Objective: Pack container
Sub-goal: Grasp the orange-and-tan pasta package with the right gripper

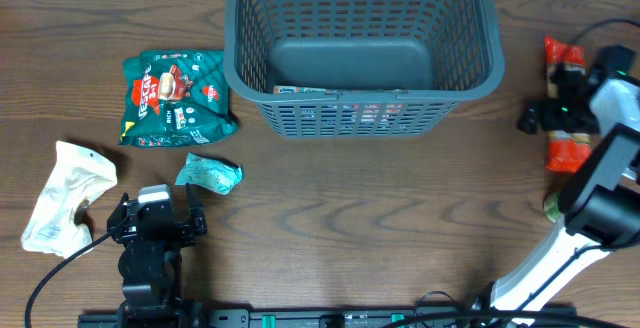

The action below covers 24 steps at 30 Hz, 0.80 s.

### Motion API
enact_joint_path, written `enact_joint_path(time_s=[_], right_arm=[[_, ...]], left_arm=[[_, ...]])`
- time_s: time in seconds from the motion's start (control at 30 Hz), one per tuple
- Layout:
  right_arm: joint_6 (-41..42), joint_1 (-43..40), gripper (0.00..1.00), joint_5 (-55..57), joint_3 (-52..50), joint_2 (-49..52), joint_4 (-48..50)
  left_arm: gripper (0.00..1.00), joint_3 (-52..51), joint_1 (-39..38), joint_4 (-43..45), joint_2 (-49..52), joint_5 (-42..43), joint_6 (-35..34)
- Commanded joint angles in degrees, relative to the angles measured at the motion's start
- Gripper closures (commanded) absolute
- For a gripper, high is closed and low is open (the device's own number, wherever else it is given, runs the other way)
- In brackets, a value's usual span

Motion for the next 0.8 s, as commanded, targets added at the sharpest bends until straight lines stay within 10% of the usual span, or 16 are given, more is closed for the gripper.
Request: enact_joint_path(time_s=[0.0,0.77], right_arm=[[0.0,5.5,0.01,-8.5,-2.8,3.4,-0.7],[3.8,6.1,0.01,-8.0,5.6,-4.3,-3.1]], left_arm=[[0.01,-1.2,-0.2,-0.3,-0.4,-0.2,1.0],[0.02,-1.2,-0.2,-0.3,-0.4,-0.2,1.0]])
